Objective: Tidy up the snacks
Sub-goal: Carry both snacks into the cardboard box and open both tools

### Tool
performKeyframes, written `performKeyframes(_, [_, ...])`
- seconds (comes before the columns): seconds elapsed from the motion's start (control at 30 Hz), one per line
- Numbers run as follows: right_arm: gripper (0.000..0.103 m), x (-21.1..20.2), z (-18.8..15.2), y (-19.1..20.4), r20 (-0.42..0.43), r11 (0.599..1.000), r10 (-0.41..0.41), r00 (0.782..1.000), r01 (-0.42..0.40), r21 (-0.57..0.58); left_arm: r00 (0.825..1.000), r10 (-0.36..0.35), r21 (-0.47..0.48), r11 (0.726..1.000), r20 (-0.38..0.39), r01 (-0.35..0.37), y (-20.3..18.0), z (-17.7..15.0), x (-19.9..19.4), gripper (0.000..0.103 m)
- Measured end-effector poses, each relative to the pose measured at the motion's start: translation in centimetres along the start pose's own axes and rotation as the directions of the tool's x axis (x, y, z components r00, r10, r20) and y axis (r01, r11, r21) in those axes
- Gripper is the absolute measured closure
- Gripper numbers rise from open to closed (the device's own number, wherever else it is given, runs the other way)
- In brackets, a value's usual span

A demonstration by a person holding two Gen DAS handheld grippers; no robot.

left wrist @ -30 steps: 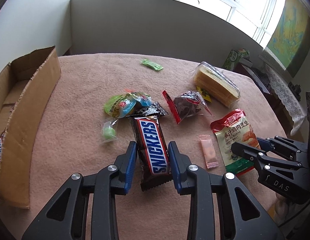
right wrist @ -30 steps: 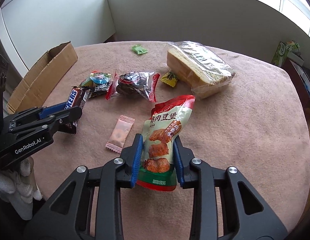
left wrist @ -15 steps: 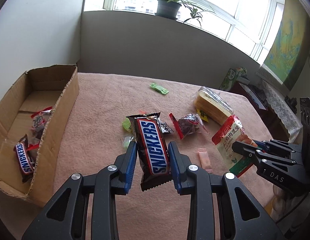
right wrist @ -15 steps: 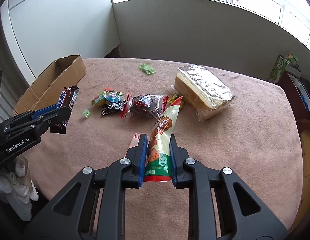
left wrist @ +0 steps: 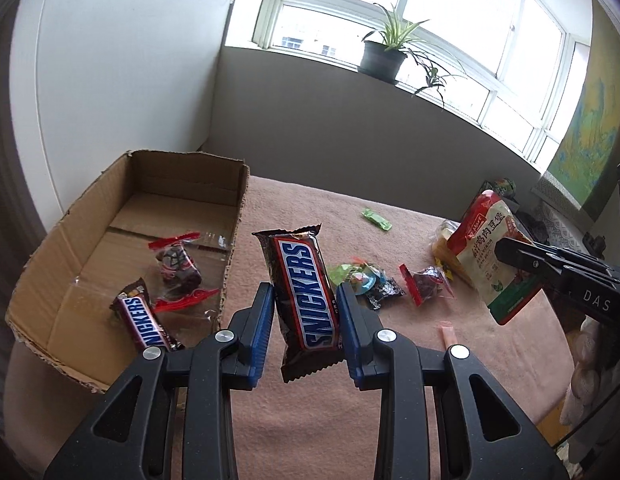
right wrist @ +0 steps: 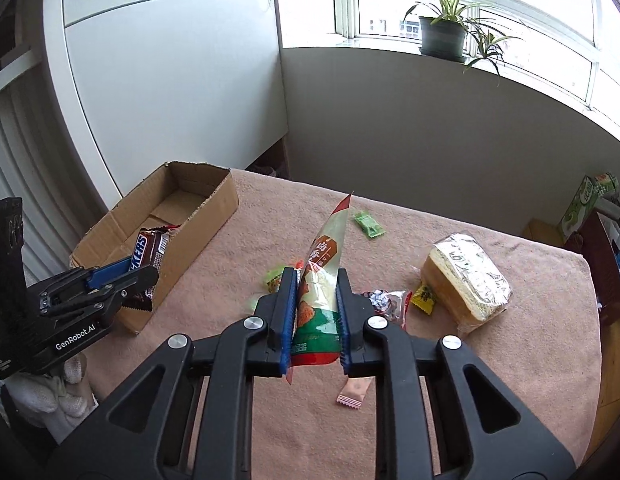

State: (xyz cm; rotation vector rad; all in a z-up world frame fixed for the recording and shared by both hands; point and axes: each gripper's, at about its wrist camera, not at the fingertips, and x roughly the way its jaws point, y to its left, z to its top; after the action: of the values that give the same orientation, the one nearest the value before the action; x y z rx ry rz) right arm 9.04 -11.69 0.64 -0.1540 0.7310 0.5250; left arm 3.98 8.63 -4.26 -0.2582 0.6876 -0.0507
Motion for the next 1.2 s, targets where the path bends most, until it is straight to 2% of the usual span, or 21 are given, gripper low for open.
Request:
performKeyframes(0.4, [0.085, 5.3, 5.4, 9.2, -0.009, 0.988, 0.129, 0.992, -0.129, -0.084, 0.994, 0.097, -0.107, 0.990, 0.046, -0.091, 6.8, 0.4, -1.6, 0.073])
performKeyframes(0.67, [0.085, 10.1, 7.4, 14.9, -0.051, 0.976, 0.166, 0.985, -0.171, -0.138, 0.987, 0.153, -0.170, 0.975, 0.041, -0.144, 10.4, 0.3, -1.8, 0.073])
performKeyframes(0.87, [0.085, 13.2, 8.2, 17.3, -0.091, 0.968, 0.177, 0.980, -0.190, -0.164, 0.986, 0.164, -0.199, 0.968, 0.037, -0.154, 12.0, 0.5, -1.8, 0.073])
performKeyframes(1.07, [0.081, 14.5, 8.5, 18.1, -0.103, 0.965, 0.180, 0.978, -0.196, -0.175, 0.983, 0.177, -0.218, 0.962, 0.039, -0.165, 13.0, 0.8, -1.8, 0.072])
performKeyframes(1.1, [0.078, 14.5, 8.6, 18.2, -0.097, 0.964, 0.181, 0.979, -0.196, -0.179, 0.983, 0.179, -0.218, 0.961, 0.038, -0.167, 13.1, 0.8, -1.7, 0.072])
performKeyframes(1.13, [0.063, 14.4, 8.7, 18.2, -0.089, 0.965, 0.179, 0.980, -0.192, -0.181, 0.982, 0.184, -0.220, 0.960, 0.037, -0.172, 13.1, 0.8, -1.7, 0.070])
performKeyframes(1.17, [0.051, 14.2, 8.7, 18.2, -0.079, 0.965, 0.177, 0.981, -0.189, -0.180, 0.981, 0.190, -0.222, 0.959, 0.035, -0.177, 13.1, 0.8, -1.7, 0.061])
performKeyframes(1.2, [0.031, 13.9, 8.7, 18.1, -0.063, 0.966, 0.178, 0.982, -0.186, -0.177, 0.981, 0.192, -0.225, 0.958, 0.042, -0.178, 13.2, 0.9, -1.8, 0.051])
